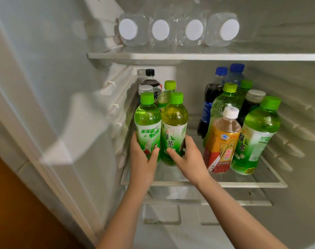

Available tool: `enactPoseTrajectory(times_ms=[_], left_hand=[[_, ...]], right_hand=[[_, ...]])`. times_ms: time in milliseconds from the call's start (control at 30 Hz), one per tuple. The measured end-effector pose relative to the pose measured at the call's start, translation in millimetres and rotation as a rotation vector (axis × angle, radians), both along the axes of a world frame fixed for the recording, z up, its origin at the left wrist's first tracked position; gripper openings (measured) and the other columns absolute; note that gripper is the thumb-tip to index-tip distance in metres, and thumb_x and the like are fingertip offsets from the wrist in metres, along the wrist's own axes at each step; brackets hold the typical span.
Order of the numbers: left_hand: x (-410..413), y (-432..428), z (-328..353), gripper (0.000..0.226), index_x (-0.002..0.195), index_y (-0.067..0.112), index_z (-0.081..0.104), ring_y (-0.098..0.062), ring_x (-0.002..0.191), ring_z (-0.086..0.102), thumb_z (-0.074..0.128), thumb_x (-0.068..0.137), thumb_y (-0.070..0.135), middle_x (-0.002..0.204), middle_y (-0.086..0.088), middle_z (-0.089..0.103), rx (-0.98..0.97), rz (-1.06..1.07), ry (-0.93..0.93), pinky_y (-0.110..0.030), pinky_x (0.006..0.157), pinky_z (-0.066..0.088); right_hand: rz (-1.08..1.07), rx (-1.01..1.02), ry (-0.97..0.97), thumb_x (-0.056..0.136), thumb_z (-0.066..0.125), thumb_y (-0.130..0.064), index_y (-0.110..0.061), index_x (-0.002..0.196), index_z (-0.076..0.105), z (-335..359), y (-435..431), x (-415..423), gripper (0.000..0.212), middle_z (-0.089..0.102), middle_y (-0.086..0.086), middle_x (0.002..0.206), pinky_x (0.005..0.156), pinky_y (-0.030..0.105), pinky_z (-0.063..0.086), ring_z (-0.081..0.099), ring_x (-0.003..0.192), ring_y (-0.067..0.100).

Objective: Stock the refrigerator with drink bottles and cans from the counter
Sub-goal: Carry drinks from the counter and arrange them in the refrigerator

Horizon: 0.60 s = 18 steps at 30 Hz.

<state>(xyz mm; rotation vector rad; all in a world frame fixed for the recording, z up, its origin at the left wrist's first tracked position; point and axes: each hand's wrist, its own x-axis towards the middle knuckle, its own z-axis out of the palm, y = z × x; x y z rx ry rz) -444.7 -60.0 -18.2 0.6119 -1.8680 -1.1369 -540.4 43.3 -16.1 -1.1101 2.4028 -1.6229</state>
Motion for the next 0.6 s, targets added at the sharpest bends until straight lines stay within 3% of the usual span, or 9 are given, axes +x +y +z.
enactPoseTrajectory(times_ms=[133, 467, 600], left_hand=[[-9, -13, 1, 0.075, 0.145, 0.011, 0.023, -0.017, 0.126, 0.046, 0.066, 0.084, 0.004, 0.14, -0.006, 0.043, 0.053, -0.035, 0.016, -0.041, 0.106, 0.042], [-18, -17, -4, 0.08, 0.149, 0.014, 0.016, -0.019, 0.13, 0.043, 0.064, 0.086, 0.008, 0.144, -0.007, 0.039, 0.058, -0.022, 0.018, -0.046, 0.106, 0.042], [-17, -20, -7, 0.079, 0.149, 0.016, 0.019, -0.02, 0.127, 0.046, 0.066, 0.085, 0.013, 0.143, -0.006, 0.042, 0.05, -0.004, 0.025, -0.044, 0.105, 0.043]], right_hand=[[-0.022, 0.007, 0.007, 0.083, 0.07, -0.029, -0.017, 0.124, 0.046, -3, -10, -5, 0.049, 0.056, -0.002, 0.115, 0.087, 0.031, 0.05, 0.053, 0.106, 0.012], [-0.008, 0.016, -0.069, 0.084, 0.069, -0.027, -0.015, 0.126, 0.043, -1, -20, -11, 0.051, 0.057, 0.003, 0.12, 0.092, 0.037, 0.051, 0.054, 0.111, 0.017], [0.025, -0.024, -0.154, 0.085, 0.069, -0.024, -0.019, 0.13, 0.043, 3, -19, -7, 0.052, 0.058, 0.0, 0.122, 0.09, 0.027, 0.048, 0.054, 0.111, 0.014]])
